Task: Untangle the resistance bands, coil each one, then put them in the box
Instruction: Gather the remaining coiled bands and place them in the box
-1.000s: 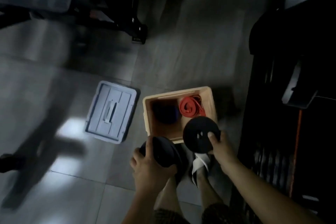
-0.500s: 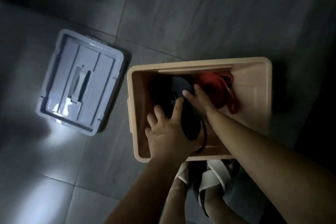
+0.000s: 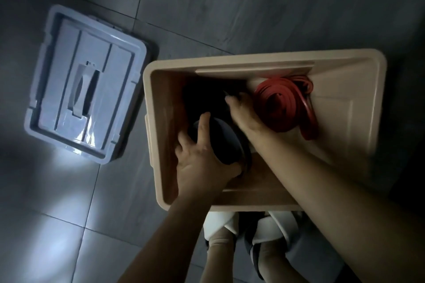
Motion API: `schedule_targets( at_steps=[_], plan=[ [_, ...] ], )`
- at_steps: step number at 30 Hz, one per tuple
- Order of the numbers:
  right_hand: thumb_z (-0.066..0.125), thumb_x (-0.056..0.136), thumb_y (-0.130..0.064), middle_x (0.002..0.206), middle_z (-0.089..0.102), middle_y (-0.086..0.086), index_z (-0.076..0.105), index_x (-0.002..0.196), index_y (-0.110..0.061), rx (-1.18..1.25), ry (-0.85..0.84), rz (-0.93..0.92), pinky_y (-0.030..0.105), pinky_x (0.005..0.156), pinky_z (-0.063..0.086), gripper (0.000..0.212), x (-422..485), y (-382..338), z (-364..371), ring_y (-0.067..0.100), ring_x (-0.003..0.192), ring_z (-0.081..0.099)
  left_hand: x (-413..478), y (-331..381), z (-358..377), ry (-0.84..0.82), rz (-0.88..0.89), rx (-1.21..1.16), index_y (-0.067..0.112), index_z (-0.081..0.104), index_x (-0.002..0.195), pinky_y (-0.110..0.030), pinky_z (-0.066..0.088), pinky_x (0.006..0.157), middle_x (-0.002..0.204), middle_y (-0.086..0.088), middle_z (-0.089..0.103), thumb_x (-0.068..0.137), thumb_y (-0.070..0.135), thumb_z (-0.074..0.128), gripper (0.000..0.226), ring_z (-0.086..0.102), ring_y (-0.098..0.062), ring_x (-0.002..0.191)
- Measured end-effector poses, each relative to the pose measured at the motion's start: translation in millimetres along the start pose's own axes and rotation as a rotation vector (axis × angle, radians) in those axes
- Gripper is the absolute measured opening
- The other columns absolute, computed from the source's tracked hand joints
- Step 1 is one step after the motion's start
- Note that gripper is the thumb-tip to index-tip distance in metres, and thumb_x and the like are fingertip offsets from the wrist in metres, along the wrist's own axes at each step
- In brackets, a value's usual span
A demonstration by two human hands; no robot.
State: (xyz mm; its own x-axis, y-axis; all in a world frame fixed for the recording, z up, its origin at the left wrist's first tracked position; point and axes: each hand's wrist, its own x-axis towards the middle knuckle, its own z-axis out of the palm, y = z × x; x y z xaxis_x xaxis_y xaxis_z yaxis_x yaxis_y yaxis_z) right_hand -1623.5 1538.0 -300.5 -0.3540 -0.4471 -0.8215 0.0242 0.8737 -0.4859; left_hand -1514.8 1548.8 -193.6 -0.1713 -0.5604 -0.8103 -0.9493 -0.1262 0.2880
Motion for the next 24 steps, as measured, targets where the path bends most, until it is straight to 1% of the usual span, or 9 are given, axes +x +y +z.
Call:
schedule_targets(
  at_steps=[2, 4, 6, 8, 11, 16, 19, 21, 24],
  plan=[
    [0.041, 0.093, -0.018, 0.127, 0.041, 0.023, 0.035, 0.127, 0.014, 0.077, 0.094, -0.066, 0.023, 0.096, 0.025, 0.047, -9.5, 3.9, -2.2, 0.027, 0.121, 0.04, -5.3, -1.0, 0.2, -0.038, -0.026, -0.03, 0.044, -0.003, 0.144, -0.045, 0.033, 0.1, 0.142, -0.012, 0.015, 0.066, 0.036, 0.075, 0.11, 0.021, -0.035, 0.13],
    [0.043, 0.091, -0.006, 0.111, 0.043, 0.022, 0.041, 0.116, 0.015, 0.052, 0.18, -0.167, 0.017, 0.084, 0.026, 0.033, -20.2, 11.5, -2.3, 0.03, 0.107, 0.043, -7.6, -1.7, -0.1, -0.058, -0.063, -0.06, 0.044, -0.004, 0.144, -0.045, 0.033, 0.101, 0.143, -0.012, 0.015, 0.067, 0.036, 0.075, 0.11, 0.02, -0.035, 0.131],
    [0.044, 0.091, 0.002, 0.109, 0.048, 0.027, 0.046, 0.11, 0.014, -0.047, 0.196, -0.246, 0.013, 0.081, 0.024, 0.022, -25.6, 18.4, -2.9, 0.03, 0.101, 0.047, -5.3, -1.4, 0.6, -0.062, -0.072, -0.027, 0.043, -0.003, 0.144, -0.043, 0.034, 0.1, 0.141, -0.012, 0.018, 0.067, 0.038, 0.074, 0.109, 0.023, -0.035, 0.129],
    [0.046, 0.091, 0.002, 0.108, 0.051, 0.028, 0.049, 0.108, 0.012, -0.131, 0.183, -0.316, 0.016, 0.08, 0.026, 0.02, -24.3, 22.7, -4.2, 0.033, 0.101, 0.049, -1.1, -1.0, 2.1, -0.062, -0.072, 0.052, 0.042, -0.004, 0.144, -0.041, 0.036, 0.097, 0.138, -0.012, 0.021, 0.066, 0.042, 0.074, 0.11, 0.027, -0.034, 0.126],
    [0.05, 0.089, 0.001, 0.106, 0.052, 0.027, 0.052, 0.105, 0.011, -0.199, 0.21, -0.357, 0.026, 0.084, 0.031, 0.019, -22.4, 23.6, -3.6, 0.036, 0.101, 0.051, 6.2, 1.6, 4.8, -0.061, -0.073, 0.173, 0.041, -0.007, 0.144, -0.04, 0.04, 0.094, 0.139, -0.013, 0.019, 0.066, 0.045, 0.074, 0.113, 0.031, -0.033, 0.124],
    [0.054, 0.079, 0.005, 0.111, 0.051, 0.031, 0.062, 0.099, 0.012, -0.247, 0.312, -0.367, 0.028, 0.097, 0.03, 0.023, -23.6, 33.7, 1.9, 0.043, 0.108, 0.051, 10.9, 0.5, 7.7, -0.065, -0.001, 0.358, 0.034, -0.013, 0.145, -0.035, 0.041, 0.089, 0.143, -0.016, 0.015, 0.073, 0.053, 0.066, 0.109, 0.038, -0.033, 0.121],
    [0.055, 0.085, -0.002, 0.114, 0.049, 0.028, 0.063, 0.111, 0.004, -0.247, 0.305, -0.307, 0.033, 0.102, 0.033, 0.028, -24.5, 35.9, -0.1, 0.04, 0.109, 0.051, 11.0, 1.7, 9.7, -0.053, 0.019, 0.448, 0.033, -0.014, 0.145, -0.034, 0.042, 0.087, 0.141, -0.017, 0.015, 0.074, 0.056, 0.063, 0.107, 0.037, -0.032, 0.12],
    [0.05, 0.09, -0.003, 0.119, 0.048, 0.025, 0.06, 0.119, 0.0, -0.204, 0.248, -0.247, 0.028, 0.103, 0.03, 0.03, -24.5, 35.9, -2.3, 0.036, 0.113, 0.049, 13.1, 4.5, 10.4, -0.036, 0.02, 0.488, 0.034, -0.012, 0.145, -0.035, 0.041, 0.087, 0.14, -0.017, 0.016, 0.073, 0.055, 0.065, 0.107, 0.035, -0.032, 0.12],
    [0.048, 0.091, -0.002, 0.12, 0.05, 0.025, 0.058, 0.121, 0.0, -0.169, 0.231, -0.255, 0.025, 0.101, 0.029, 0.032, -25.1, 36.3, -3.6, 0.035, 0.115, 0.049, 16.0, 7.4, 9.5, -0.023, 0.054, 0.564, 0.033, -0.012, 0.145, -0.036, 0.038, 0.092, 0.141, -0.019, 0.014, 0.075, 0.058, 0.061, 0.105, 0.034, -0.033, 0.121]
  ],
)
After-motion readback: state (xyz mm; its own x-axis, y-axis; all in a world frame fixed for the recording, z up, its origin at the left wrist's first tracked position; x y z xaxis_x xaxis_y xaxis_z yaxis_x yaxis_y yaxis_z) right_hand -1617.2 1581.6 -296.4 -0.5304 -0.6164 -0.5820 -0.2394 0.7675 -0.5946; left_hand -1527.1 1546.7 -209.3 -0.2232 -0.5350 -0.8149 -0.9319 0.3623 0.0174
